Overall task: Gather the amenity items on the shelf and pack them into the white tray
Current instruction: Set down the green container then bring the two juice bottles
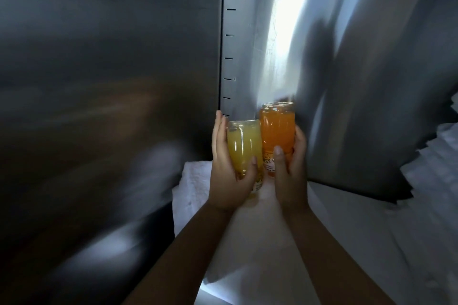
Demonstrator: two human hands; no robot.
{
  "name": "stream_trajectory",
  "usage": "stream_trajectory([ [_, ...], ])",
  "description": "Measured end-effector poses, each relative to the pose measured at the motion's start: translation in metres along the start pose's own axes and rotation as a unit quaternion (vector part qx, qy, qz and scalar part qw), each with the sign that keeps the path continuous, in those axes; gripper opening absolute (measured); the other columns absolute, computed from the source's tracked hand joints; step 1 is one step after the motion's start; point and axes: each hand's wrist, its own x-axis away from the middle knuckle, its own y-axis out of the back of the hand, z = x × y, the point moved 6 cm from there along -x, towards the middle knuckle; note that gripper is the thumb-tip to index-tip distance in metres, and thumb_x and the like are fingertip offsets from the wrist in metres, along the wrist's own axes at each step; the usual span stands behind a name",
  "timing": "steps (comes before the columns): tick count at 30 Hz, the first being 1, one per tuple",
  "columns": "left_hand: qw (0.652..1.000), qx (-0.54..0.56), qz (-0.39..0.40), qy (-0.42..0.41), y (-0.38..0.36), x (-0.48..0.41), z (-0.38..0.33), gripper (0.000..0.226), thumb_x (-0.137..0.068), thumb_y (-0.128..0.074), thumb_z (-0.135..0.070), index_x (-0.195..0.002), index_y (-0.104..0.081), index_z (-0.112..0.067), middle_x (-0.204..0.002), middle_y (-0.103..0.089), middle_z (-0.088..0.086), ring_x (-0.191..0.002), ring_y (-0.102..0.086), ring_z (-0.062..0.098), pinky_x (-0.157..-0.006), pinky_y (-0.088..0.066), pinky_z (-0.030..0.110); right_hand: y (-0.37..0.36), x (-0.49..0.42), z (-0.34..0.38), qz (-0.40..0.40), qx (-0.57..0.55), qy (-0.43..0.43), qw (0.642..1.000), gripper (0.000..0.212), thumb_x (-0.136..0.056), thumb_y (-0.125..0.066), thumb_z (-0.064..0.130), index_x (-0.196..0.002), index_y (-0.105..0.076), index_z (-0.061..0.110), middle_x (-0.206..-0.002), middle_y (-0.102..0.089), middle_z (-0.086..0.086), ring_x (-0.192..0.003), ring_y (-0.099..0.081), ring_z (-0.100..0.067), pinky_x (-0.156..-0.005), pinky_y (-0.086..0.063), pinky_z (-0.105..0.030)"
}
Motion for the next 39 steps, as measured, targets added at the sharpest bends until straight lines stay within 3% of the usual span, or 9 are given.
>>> stream_trajectory([
  [3,0.994,0.009,0.077,0.082,-0.007,0.001,0.007,0.088,-0.081,-0.059,-0.046,-0.147,-0.003,-0.030,-0.157,-0.011,0.006,-0.142,-0.020,0.018,-0.110,-0.032,0.043,0.001,0.001,0.005,-0.007,0.007,0.023,1.000,0.065,-0.090,-0.055,0.032,-0.145,-0.023,0.016,-0.131,-0.047,0.009,-0.108,-0.055,-0.001,-0.080,-0.047,-0.013],
  [7,0.980,-0.056,0.157,0.106,-0.014,0.014,0.014,0.101,-0.070,-0.066,-0.061,-0.147,-0.006,-0.034,-0.156,0.002,-0.016,-0.136,-0.017,-0.008,-0.103,-0.032,0.012,-0.001,0.000,0.004,-0.010,-0.003,0.007,1.000,0.066,-0.088,-0.057,0.033,-0.145,-0.024,0.025,-0.135,-0.045,0.007,-0.113,-0.053,0.000,-0.081,-0.046,-0.010],
  [10,0.979,-0.036,0.127,0.154,-0.010,0.019,0.023,0.114,-0.066,-0.080,-0.042,-0.148,-0.003,-0.026,-0.155,-0.002,-0.010,-0.131,-0.010,-0.019,-0.094,-0.021,-0.005,-0.004,-0.001,0.002,0.002,0.012,-0.007,1.000,0.069,-0.086,-0.060,0.038,-0.145,-0.025,0.031,-0.138,-0.044,0.006,-0.116,-0.052,-0.004,-0.086,-0.048,-0.021],
  [13,0.959,0.070,0.122,0.247,-0.007,0.025,0.028,0.108,-0.065,-0.084,-0.024,-0.143,-0.011,-0.039,-0.136,-0.036,-0.017,-0.120,-0.042,-0.006,-0.088,-0.039,0.006,-0.004,-0.001,-0.002,0.010,0.045,-0.026,0.999,0.071,-0.084,-0.064,0.040,-0.144,-0.026,0.034,-0.136,-0.047,0.006,-0.116,-0.052,-0.005,-0.090,-0.049,-0.030],
  [16,0.964,0.040,0.096,0.246,0.003,0.031,0.024,0.081,-0.071,-0.080,-0.032,-0.134,-0.030,-0.037,-0.118,-0.052,-0.018,-0.104,-0.054,-0.007,-0.082,-0.047,0.012,-0.008,0.004,-0.002,0.043,0.106,-0.028,0.993,0.067,-0.085,-0.064,0.042,-0.141,-0.030,0.033,-0.132,-0.049,0.011,-0.114,-0.052,-0.003,-0.093,-0.050,-0.036],
  [24,0.965,0.040,0.060,0.254,0.023,0.042,0.003,0.062,-0.082,-0.071,-0.027,-0.132,-0.036,-0.032,-0.102,-0.061,-0.012,-0.089,-0.060,-0.006,-0.070,-0.045,0.006,0.006,0.043,0.014,-0.048,0.162,-0.036,0.985,0.064,-0.085,-0.064,0.040,-0.140,-0.033,0.035,-0.126,-0.047,0.019,-0.112,-0.049,-0.002,-0.091,-0.043,-0.025],
  [32,0.945,0.080,0.020,0.318,0.050,0.070,-0.021,0.068,-0.080,-0.072,-0.019,-0.138,-0.038,-0.031,-0.107,-0.064,-0.004,-0.091,-0.064,0.013,-0.078,-0.055,0.036,0.017,0.096,0.036,-0.156,0.015,-0.143,0.977,0.057,-0.080,-0.058,0.054,-0.132,-0.045,0.034,-0.116,-0.057,0.017,-0.103,-0.056,0.004,-0.069,-0.042,-0.002],
  [36,0.935,0.138,0.004,0.328,0.077,0.083,-0.049,0.062,-0.070,-0.075,-0.027,-0.117,-0.046,-0.056,-0.103,-0.066,-0.009,-0.088,-0.066,0.011,-0.068,-0.055,0.028,0.024,0.126,0.058,-0.187,-0.008,-0.149,0.971,0.053,-0.088,-0.055,0.048,-0.136,-0.043,0.030,-0.128,-0.056,0.008,-0.112,-0.056,-0.005,-0.088,-0.047,-0.019],
  [39,0.942,0.139,0.010,0.306,0.103,0.083,-0.078,0.074,-0.070,-0.077,-0.021,-0.133,-0.042,-0.039,-0.114,-0.063,0.000,-0.095,-0.065,0.016,-0.078,-0.056,0.037,0.028,0.144,0.087,-0.206,-0.040,-0.131,0.969,0.041,-0.089,-0.057,0.045,-0.128,-0.048,0.036,-0.122,-0.059,0.013,-0.107,-0.059,-0.001,-0.087,-0.050,-0.022],
])
